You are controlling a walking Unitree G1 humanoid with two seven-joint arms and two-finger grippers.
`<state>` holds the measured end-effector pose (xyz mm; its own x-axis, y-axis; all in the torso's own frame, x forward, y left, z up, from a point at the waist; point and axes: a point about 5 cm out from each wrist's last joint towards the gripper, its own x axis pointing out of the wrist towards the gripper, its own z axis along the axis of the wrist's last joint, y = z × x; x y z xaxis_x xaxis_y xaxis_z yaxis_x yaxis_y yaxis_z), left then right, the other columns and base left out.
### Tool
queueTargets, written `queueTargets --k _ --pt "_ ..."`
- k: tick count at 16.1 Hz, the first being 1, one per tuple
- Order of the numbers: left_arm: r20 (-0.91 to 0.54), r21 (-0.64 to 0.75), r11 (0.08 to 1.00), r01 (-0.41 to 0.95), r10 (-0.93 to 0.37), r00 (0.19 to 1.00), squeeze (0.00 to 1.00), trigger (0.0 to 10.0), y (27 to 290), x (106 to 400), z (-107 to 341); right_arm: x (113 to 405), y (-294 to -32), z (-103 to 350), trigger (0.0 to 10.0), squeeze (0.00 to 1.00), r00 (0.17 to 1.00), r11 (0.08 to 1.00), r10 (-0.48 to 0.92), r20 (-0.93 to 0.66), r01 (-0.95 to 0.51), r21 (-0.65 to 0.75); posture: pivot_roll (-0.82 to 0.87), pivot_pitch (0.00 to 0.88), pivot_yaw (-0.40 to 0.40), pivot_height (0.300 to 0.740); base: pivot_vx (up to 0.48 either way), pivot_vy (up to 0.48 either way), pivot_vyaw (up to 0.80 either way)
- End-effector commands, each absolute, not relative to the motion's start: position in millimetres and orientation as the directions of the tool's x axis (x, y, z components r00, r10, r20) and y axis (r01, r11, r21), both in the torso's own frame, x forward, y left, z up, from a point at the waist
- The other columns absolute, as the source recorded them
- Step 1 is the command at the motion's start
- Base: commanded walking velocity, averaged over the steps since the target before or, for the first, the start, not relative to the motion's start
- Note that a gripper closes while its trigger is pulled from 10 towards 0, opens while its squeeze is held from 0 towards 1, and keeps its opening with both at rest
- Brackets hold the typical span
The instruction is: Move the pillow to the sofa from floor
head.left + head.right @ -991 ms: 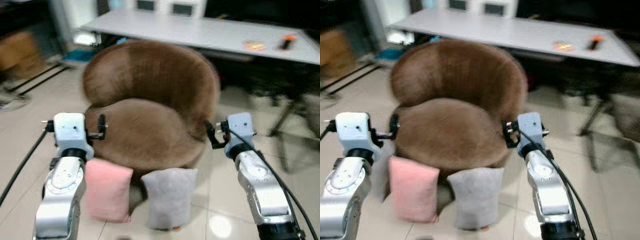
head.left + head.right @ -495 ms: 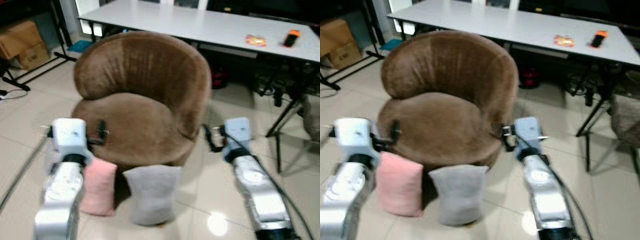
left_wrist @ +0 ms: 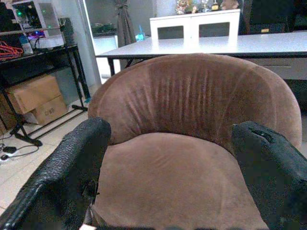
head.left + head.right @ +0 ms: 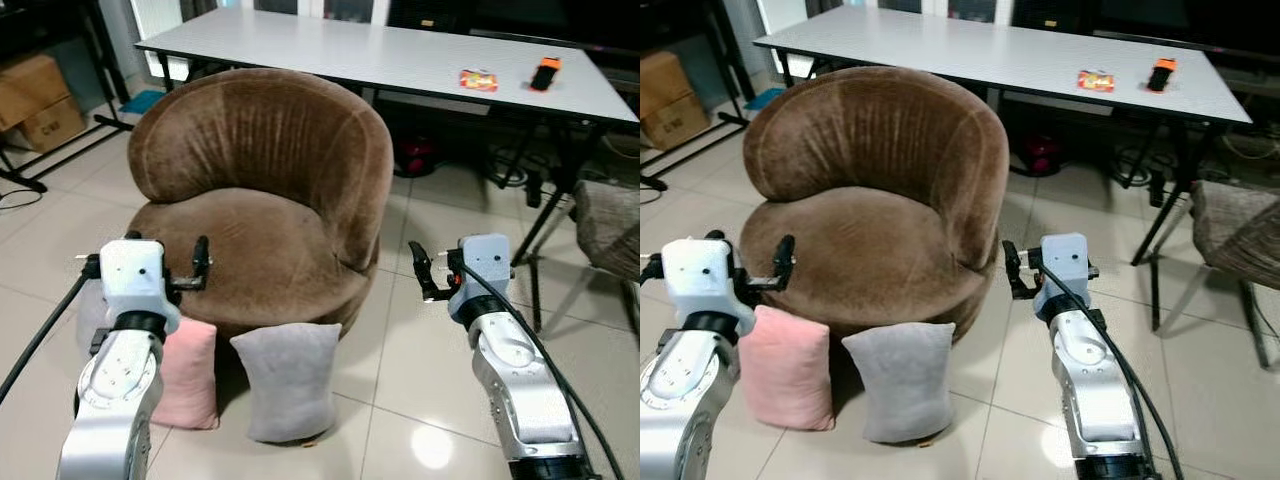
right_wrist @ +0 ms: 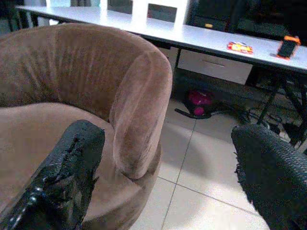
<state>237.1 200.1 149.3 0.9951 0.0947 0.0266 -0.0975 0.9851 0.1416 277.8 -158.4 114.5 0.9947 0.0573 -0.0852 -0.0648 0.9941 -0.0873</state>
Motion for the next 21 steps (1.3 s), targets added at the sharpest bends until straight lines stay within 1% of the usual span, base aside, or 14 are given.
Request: queueTargets --k 1,3,5,9,13,16,20,21 --pt "0.034 0.152 0.984 -0.095 0.091 0.995 0.11 10.0 203.7 237.2 149.1 279.1 -160.7 115.5 10.0 1.0 0.996 0.995 0.055 -0.071 -0.061 -0.082 -0.07 0.0 -0.004 0.74 0.0 0.0 0.0" --pt "0.045 0.151 0.984 -0.09 0.084 0.995 0.11 10.0 203.0 239.7 151.2 278.6 -161.4 114.7 10.0 1.0 0.996 0.992 0.051 -0.075 -0.059 -0.113 -0.07 0.0 -0.001 0.74 0.281 0.0 0.8" --pt "0.049 0.15 0.985 -0.083 0.077 0.996 0.11 10.0 202.0 240.5 151.5 278.9 -158.9 115.5 10.0 1.0 0.995 0.992 0.077 -0.069 -0.084 -0.099 -0.07 0.0 0.005 0.74 0.324 0.0 0.8" --pt "0.048 0.156 0.984 -0.084 0.078 0.996 0.11 10.0 204.3 240.0 150.5 279.2 -156.8 113.9 10.0 1.0 0.995 0.993 0.053 -0.08 -0.061 -0.101 -0.06 0.0 0.004 0.74 0.358 0.0 0.0" --pt "0.046 0.164 0.983 -0.082 0.075 0.996 0.1 10.0 204.7 238.9 150.1 278.4 -154.6 110.5 10.0 1.0 0.993 0.99 0.057 -0.099 -0.069 -0.12 -0.06 0.0 0.008 0.74 0.363 0.0 0.0" --pt "0.045 0.167 0.983 -0.075 0.068 0.997 0.09 10.0 204.0 238.9 149.8 277.7 -155.0 108.2 10.0 1.0 0.993 0.989 0.047 -0.112 -0.062 -0.131 -0.06 0.0 0.008 0.74 0.36 0.0 0.7" --pt "0.04 0.179 0.981 -0.074 0.068 0.997 0.07 10.0 203.9 238.9 148.9 276.9 -154.0 106.9 10.0 1.0 0.99 0.989 0.055 -0.126 -0.071 -0.128 -0.07 0.0 0.011 0.74 0.338 0.0 0.0" --pt "0.041 0.198 0.977 -0.078 0.071 0.997 0.06 10.0 203.7 239.2 148.3 276.6 -152.9 106.6 10.0 0.42 0.989 0.986 0.076 -0.13 -0.093 -0.136 -0.07 0.0 0.011 0.74 0.0 0.0 0.0"
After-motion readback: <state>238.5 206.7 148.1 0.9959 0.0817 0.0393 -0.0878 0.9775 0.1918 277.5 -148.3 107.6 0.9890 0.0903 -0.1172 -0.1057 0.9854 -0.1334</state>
